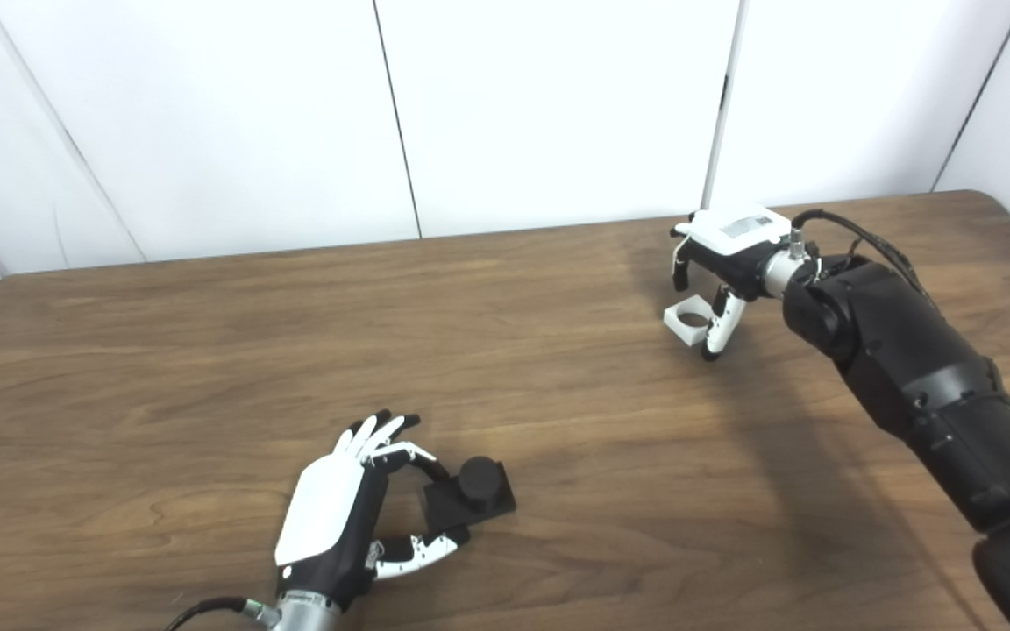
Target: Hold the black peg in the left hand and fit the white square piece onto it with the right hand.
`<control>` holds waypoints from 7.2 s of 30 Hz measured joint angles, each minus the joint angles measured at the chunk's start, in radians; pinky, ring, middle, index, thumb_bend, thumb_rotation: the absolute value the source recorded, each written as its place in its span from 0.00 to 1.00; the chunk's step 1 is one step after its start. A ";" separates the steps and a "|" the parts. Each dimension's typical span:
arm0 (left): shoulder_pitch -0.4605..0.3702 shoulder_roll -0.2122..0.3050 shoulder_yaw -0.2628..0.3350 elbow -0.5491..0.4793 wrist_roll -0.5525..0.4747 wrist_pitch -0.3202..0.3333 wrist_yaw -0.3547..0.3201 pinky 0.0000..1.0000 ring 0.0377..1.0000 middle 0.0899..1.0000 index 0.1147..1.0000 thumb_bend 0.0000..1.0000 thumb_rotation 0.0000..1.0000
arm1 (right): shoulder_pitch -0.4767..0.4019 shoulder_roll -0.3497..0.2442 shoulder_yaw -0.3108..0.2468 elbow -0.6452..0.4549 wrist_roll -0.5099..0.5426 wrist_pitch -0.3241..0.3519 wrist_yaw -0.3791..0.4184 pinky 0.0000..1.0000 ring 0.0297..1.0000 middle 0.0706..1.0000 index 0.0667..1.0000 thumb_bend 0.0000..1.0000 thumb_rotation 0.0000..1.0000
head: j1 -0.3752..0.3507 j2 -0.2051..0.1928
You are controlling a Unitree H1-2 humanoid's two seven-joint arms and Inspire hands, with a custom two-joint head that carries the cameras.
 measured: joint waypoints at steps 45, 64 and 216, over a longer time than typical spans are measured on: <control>-0.005 -0.009 -0.001 0.012 -0.007 0.006 0.013 1.00 0.98 0.90 0.45 0.52 0.16 | 0.031 -0.027 -0.001 0.002 -0.008 -0.068 -0.026 0.89 0.99 0.90 0.53 0.75 0.58 | -0.006 -0.011; -0.010 -0.009 0.000 0.018 -0.020 -0.003 0.019 1.00 0.98 0.89 0.44 0.53 0.15 | 0.064 -0.024 -0.019 -0.050 0.001 -0.054 -0.016 0.92 1.00 0.91 0.54 0.75 0.57 | -0.008 -0.012; -0.031 -0.046 -0.029 0.048 0.005 0.028 0.042 0.99 0.96 0.88 0.44 0.53 0.15 | 0.148 0.188 0.003 -0.835 0.219 0.149 0.551 0.93 1.00 0.89 0.45 0.52 0.16 | -0.008 0.020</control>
